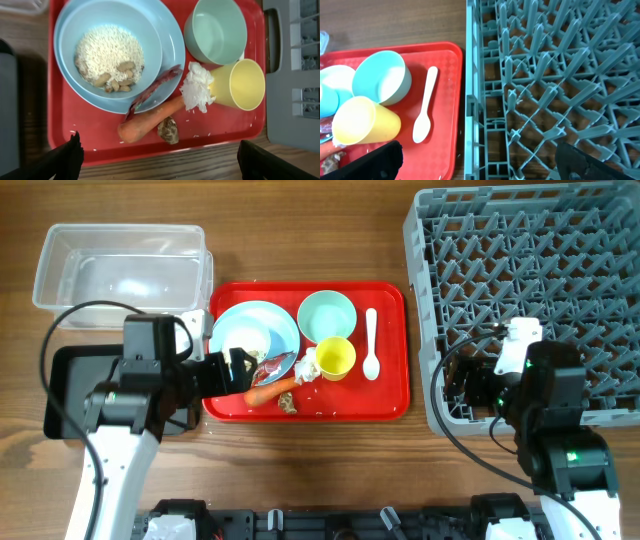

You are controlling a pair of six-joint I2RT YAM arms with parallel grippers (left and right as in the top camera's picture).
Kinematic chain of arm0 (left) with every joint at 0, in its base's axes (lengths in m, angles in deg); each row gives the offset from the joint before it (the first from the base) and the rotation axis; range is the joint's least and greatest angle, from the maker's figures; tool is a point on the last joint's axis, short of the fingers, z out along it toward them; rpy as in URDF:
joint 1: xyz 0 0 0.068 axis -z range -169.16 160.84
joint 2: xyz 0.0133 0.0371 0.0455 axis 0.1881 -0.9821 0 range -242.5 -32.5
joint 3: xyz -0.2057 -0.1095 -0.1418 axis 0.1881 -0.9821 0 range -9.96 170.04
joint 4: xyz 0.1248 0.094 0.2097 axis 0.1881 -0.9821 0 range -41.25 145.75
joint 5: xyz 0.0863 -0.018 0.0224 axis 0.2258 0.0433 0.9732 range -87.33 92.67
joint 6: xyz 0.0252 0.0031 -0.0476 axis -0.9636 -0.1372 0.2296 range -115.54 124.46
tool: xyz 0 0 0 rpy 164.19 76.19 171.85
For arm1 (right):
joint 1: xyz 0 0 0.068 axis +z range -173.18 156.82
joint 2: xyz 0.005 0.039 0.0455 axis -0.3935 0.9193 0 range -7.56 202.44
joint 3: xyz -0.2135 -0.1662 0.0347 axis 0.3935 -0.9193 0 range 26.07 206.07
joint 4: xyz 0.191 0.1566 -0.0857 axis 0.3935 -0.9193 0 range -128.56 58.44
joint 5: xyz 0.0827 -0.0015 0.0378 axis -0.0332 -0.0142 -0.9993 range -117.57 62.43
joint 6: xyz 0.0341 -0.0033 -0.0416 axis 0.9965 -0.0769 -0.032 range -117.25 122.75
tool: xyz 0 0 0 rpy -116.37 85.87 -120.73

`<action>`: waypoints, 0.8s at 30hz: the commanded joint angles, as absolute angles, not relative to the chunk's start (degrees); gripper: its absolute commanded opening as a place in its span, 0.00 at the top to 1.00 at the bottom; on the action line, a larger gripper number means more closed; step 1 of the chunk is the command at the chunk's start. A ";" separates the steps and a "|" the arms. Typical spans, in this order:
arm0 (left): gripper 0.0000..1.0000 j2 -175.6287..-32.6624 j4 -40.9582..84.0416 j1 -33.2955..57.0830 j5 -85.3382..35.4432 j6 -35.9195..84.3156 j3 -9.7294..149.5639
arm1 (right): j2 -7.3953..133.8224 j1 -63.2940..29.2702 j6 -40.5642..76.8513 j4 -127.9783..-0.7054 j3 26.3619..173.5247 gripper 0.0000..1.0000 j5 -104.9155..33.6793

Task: Sort waste into correct bins and load items into the dishwasher rack
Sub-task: 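Reach the left gripper to the red wrapper and grasp it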

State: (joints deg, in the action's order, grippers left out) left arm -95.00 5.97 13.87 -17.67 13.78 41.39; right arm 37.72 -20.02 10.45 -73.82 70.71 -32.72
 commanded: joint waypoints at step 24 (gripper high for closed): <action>0.96 -117.95 13.44 24.78 -4.71 14.33 42.57 | 37.72 -20.26 10.65 -74.28 72.13 0.00 -32.04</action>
State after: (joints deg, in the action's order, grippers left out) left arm -120.79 13.77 24.63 -6.72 14.40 41.55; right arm 37.83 -20.02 10.45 -74.39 70.73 -32.63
